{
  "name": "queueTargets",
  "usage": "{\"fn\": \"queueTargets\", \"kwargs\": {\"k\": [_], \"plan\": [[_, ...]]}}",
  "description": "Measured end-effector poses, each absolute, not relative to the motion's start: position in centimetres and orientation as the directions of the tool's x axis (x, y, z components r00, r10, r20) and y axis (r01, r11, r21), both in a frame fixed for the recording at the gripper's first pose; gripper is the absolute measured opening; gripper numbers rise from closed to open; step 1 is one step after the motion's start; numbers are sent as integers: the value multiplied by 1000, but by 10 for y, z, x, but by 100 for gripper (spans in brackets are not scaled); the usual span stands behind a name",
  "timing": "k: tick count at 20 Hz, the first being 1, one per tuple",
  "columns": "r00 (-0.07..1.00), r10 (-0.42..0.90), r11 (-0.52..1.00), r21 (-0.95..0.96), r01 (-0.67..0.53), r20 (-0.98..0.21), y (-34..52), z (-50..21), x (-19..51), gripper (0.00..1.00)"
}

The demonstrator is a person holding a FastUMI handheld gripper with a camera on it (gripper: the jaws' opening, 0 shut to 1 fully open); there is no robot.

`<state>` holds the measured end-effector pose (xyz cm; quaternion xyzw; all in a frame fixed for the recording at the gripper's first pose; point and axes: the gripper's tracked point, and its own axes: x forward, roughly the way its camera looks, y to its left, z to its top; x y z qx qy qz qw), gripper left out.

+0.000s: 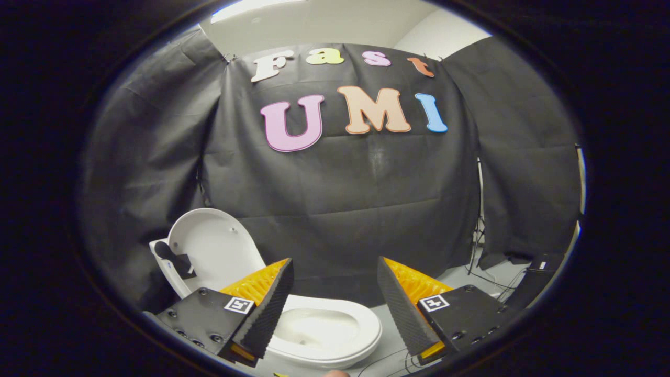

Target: Open the toilet lid.

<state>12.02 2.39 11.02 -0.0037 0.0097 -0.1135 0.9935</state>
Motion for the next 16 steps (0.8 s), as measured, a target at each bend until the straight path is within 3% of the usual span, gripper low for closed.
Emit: {"fn": "queueTargets", "kwargs": {"k": [16], "plan": [[964, -256, 966, -55, 252, -77, 20, 93, 124, 99]]}}
